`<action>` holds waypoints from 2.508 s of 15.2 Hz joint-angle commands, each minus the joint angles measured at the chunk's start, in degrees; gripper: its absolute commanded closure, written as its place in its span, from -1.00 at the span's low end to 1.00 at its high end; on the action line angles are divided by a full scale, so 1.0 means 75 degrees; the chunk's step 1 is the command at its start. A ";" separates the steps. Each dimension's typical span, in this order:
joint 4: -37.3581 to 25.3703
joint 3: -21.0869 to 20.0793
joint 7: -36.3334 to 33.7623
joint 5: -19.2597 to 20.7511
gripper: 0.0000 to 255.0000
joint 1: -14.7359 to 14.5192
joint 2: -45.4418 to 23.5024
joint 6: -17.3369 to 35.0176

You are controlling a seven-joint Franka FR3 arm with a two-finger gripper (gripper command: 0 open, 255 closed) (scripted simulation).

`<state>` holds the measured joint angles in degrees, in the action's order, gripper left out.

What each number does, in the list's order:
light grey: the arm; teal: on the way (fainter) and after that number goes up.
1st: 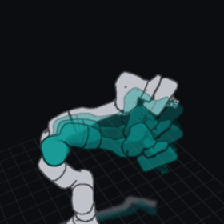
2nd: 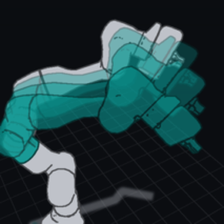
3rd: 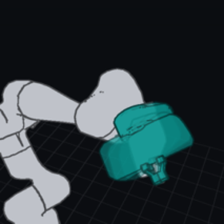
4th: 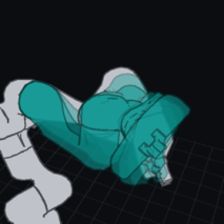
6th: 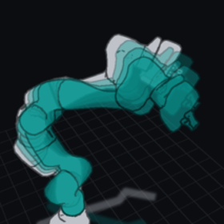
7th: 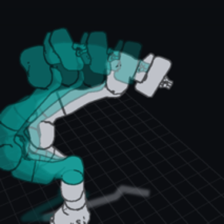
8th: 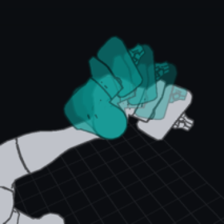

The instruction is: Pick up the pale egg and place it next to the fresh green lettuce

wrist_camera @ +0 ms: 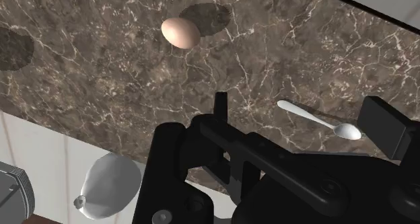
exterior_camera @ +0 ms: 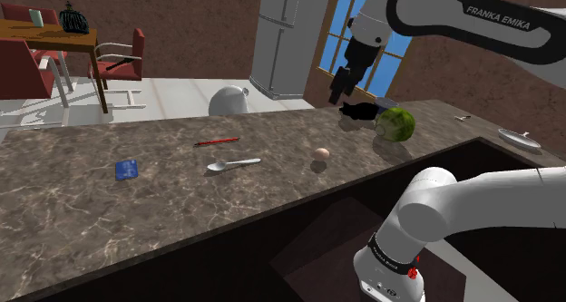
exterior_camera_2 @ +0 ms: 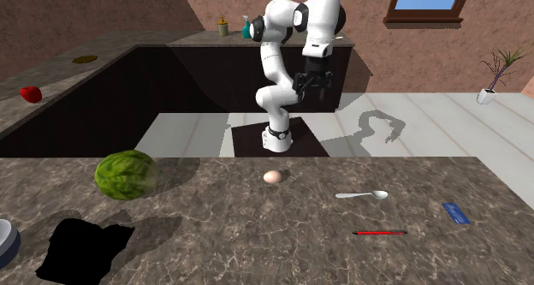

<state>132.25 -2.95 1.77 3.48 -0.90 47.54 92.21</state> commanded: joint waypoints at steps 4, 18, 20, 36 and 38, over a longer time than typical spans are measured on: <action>0.0683 0.0120 0.0336 0.0304 -1.00 0.0002 -0.0042 0.0621; 0.2920 0.0828 0.1522 0.2176 -1.00 0.0496 -0.1552 0.4069; 0.3074 0.0922 0.1602 0.2537 -1.00 0.0654 -0.1986 0.4639; 0.3351 0.1205 0.1296 0.4052 -1.00 0.1412 -0.3970 0.6895; 0.3351 0.1205 0.1296 0.4052 -1.00 0.1412 -0.3970 0.6895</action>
<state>157.38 6.09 11.52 33.84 9.68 17.80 143.88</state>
